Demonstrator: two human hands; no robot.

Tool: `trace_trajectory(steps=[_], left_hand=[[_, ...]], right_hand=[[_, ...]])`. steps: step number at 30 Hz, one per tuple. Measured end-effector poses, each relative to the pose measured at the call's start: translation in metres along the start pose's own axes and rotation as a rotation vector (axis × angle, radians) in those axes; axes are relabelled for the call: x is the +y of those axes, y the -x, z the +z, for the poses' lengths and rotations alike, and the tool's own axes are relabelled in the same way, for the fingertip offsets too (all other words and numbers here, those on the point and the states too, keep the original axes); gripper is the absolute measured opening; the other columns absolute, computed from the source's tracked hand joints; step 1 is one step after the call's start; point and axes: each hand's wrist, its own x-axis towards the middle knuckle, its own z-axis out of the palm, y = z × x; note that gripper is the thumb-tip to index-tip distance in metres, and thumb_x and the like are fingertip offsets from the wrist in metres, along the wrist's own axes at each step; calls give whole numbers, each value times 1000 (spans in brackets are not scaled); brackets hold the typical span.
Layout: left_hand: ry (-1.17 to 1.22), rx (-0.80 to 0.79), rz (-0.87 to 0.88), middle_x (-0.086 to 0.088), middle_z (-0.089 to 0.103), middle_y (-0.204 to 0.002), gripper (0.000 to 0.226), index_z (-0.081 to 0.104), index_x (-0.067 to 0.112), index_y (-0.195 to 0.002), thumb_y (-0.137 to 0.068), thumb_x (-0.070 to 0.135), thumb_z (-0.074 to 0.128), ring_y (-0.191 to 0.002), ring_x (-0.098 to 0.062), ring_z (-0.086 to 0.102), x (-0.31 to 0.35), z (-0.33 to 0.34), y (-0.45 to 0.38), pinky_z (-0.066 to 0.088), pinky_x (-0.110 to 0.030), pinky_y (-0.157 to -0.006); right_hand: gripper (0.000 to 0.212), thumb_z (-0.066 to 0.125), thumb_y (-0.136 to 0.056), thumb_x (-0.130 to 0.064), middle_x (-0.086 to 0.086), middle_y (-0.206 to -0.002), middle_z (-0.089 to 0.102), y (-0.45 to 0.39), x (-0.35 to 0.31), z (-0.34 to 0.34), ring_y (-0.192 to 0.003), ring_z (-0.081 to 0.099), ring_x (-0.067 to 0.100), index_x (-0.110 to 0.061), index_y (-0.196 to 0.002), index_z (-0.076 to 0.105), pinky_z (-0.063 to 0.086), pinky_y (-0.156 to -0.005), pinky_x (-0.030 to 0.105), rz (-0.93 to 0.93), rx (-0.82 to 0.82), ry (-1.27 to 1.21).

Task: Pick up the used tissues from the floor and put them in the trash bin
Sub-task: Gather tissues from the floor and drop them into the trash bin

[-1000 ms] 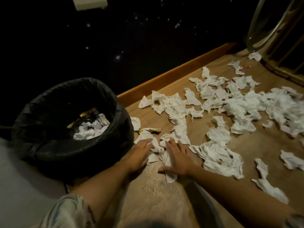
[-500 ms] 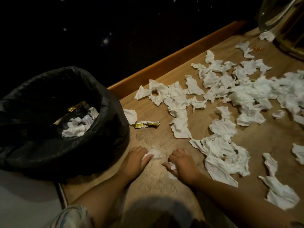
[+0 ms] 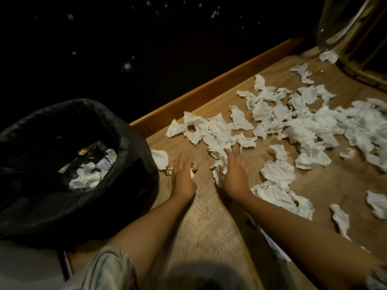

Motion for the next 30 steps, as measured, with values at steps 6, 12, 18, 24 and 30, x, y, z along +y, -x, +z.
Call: trace_trajectory(steps=[6, 12, 18, 24, 30], left_hand=[[-76, -78, 223, -3, 49, -124, 36, 58, 23, -120, -87, 8, 59, -123, -23, 41, -35, 19, 29, 34, -30, -102], [-121, -130, 301, -3, 59, -89, 34, 60, 18, -86, -87, 52, 61, -86, -21, 53, -45, 2, 42, 37, -30, -69], [-52, -60, 244, 0, 53, -109, 9, 75, 17, -85, -82, 26, 75, -111, -19, 53, -37, -24, 39, 41, -24, -89], [188, 135, 205, 0, 61, -132, 38, 69, 28, -114, -83, 5, 68, -125, -19, 54, 18, -62, 35, 43, -36, -108], [548, 406, 361, 17, 58, -110, 46, 44, 35, -131, -91, 21, 64, -98, -5, 63, 86, -131, 51, 56, -25, -80]], right_hand=[[74, 54, -95, -29, 6, -149, 36, 37, 21, 17, -134, 32, 27, -23, -155, 10, 25, -114, 42, -119, -248, 222], [38, 50, -93, -50, 4, -107, 55, 74, 31, 16, -102, 48, 22, -17, -106, 62, 38, -87, 34, -344, -249, 228], [17, 65, -86, -25, 3, -119, 59, 75, 18, 1, -108, 57, 22, -13, -98, 65, 42, -89, 22, -352, -339, 87], [23, 67, -90, -22, -19, -90, 57, 51, -45, -25, -81, 61, 4, -32, -106, 54, 51, -69, 20, -65, -157, -251], [29, 63, -89, -43, 2, -67, 66, 25, -111, -44, -69, 65, 21, -19, -73, 66, 54, -65, 42, 59, 129, -697]])
